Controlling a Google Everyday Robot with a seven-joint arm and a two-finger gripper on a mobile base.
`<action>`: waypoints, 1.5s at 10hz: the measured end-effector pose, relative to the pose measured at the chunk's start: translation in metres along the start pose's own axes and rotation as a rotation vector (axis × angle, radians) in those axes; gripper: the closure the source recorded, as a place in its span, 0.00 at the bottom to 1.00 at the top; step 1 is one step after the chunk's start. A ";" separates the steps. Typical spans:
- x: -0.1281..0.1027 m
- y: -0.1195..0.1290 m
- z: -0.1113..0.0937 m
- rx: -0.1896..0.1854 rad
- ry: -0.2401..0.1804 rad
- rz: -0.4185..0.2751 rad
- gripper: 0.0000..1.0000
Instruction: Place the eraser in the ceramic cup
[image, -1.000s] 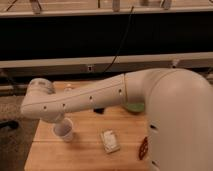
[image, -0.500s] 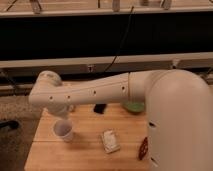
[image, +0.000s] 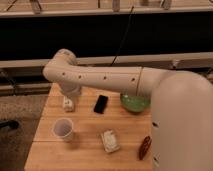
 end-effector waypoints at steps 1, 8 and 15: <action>0.008 0.018 0.001 -0.006 -0.009 0.013 0.20; 0.032 0.054 0.133 0.010 -0.072 0.030 0.20; 0.082 0.062 0.187 0.036 -0.054 0.058 0.20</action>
